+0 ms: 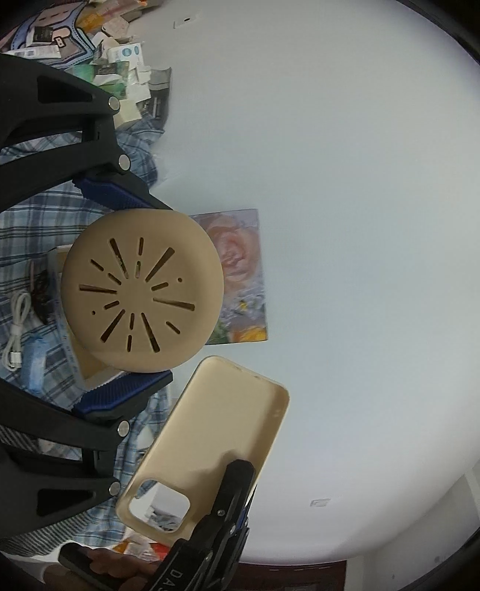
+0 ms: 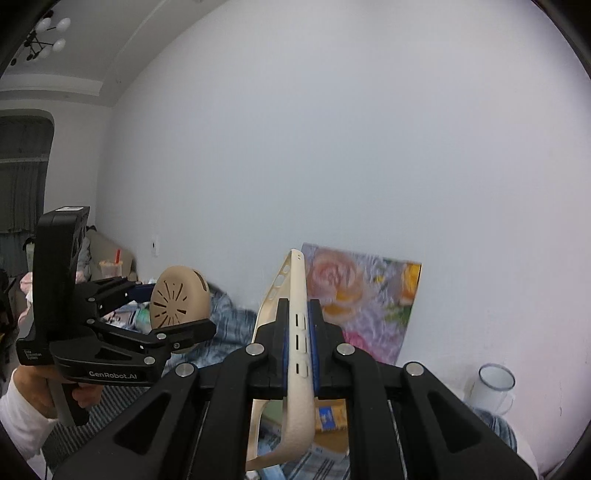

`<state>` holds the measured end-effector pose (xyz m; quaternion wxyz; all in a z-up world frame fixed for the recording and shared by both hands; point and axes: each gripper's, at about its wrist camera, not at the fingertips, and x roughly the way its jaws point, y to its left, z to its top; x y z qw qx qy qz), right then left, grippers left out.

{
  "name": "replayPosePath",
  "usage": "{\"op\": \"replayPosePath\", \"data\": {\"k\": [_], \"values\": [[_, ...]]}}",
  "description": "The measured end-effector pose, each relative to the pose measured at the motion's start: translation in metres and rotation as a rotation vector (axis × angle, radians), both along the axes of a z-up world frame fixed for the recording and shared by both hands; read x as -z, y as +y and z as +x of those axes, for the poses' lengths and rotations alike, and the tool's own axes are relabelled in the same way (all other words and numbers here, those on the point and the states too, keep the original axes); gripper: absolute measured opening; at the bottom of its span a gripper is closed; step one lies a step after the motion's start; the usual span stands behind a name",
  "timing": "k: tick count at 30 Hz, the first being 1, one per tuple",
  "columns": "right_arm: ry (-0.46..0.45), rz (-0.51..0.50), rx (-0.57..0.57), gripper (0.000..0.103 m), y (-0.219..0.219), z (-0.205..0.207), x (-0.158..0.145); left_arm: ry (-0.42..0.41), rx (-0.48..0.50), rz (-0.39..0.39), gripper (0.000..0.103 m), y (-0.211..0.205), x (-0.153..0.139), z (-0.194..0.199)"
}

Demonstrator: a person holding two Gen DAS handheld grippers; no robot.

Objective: Organize soft objects

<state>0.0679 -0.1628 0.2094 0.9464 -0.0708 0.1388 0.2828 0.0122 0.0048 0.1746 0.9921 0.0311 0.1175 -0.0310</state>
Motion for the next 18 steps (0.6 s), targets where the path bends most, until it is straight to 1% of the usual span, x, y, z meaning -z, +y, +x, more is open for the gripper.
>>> {"op": "replayPosePath", "data": {"k": [10, 15, 18], "values": [[-0.089, 0.035, 0.005, 0.008, 0.014, 0.012, -0.029, -0.046, -0.001, 0.003, 0.08, 0.004, -0.031, 0.02], [-0.115, 0.051, 0.012, 0.008, 0.02, 0.025, -0.039, -0.06, 0.001, -0.002, 0.08, 0.005, -0.044, 0.034], [-0.123, 0.05, 0.019, 0.008, 0.024, 0.031, -0.042, -0.067, -0.001, 0.009, 0.08, 0.002, -0.048, 0.042]]}}
